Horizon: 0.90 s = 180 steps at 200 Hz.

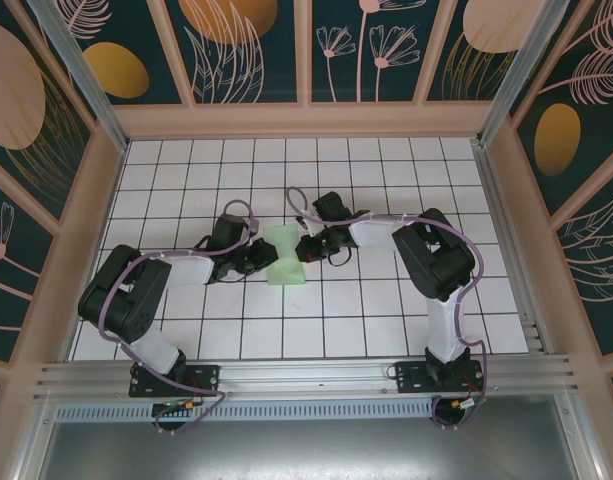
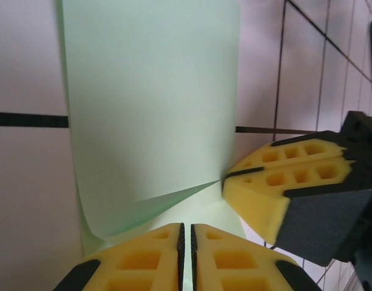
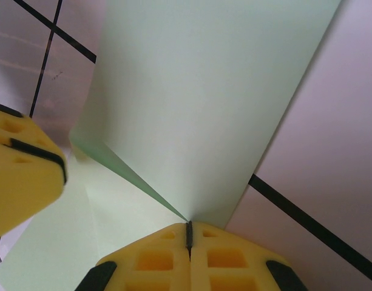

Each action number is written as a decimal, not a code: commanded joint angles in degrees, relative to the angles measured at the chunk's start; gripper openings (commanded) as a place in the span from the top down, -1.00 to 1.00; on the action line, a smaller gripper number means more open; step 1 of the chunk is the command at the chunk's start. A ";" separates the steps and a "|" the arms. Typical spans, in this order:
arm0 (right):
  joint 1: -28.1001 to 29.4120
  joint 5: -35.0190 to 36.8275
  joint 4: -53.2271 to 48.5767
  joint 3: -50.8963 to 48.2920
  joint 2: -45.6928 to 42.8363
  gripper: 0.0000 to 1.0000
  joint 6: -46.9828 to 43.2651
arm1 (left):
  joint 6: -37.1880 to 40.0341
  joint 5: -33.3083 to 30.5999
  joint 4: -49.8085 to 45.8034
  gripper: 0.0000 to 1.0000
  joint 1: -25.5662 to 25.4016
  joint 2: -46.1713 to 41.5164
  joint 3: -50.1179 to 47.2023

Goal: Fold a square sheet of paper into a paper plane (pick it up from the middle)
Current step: Fold the triangle a second time at the center of the table.

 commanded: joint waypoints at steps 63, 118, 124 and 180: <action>-1.54 17.22 -7.40 -3.15 7.35 0.96 -4.23 | 0.55 -10.16 -11.70 0.72 -0.41 2.69 3.57; -1.80 18.56 -7.50 -3.63 7.04 0.96 -5.54 | 1.39 -16.79 -16.45 0.59 0.00 0.70 6.14; -1.82 18.56 -7.50 -3.63 6.99 0.96 -5.55 | 1.58 -17.14 -16.79 0.58 0.11 0.37 6.41; -1.79 17.99 -7.32 -3.63 6.65 0.96 -5.25 | 3.14 -12.95 -13.91 0.55 0.45 -5.09 5.41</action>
